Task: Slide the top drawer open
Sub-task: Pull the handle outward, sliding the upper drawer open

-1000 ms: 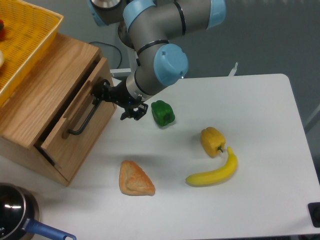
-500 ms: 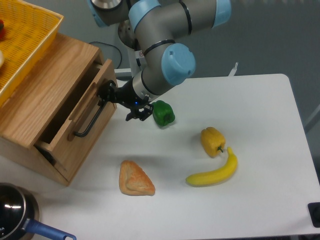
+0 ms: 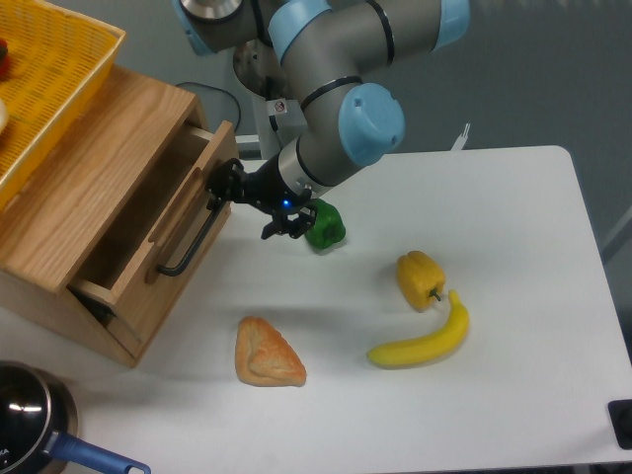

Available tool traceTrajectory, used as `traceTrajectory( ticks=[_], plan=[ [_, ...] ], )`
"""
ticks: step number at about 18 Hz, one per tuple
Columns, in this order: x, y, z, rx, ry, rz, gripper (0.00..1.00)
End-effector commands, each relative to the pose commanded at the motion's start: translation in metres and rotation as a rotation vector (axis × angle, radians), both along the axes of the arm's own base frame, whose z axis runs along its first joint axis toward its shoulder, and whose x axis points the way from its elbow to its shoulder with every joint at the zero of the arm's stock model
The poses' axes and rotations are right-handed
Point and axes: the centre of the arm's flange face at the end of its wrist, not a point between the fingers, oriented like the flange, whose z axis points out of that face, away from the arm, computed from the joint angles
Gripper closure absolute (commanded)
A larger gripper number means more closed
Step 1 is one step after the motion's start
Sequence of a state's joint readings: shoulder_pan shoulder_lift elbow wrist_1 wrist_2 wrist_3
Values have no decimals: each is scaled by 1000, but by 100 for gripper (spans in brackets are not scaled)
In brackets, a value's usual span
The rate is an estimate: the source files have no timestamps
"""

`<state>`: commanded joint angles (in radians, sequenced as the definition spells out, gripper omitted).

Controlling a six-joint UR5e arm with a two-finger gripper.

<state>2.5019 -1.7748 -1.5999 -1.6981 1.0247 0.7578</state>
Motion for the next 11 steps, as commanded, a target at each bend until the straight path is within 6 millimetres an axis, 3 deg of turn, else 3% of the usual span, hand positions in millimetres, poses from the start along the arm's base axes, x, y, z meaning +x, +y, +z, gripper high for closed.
traceTrajectory(
  ticks=[11],
  plan=[
    [-13, -7, 5, 5, 4, 27, 0]
  ],
)
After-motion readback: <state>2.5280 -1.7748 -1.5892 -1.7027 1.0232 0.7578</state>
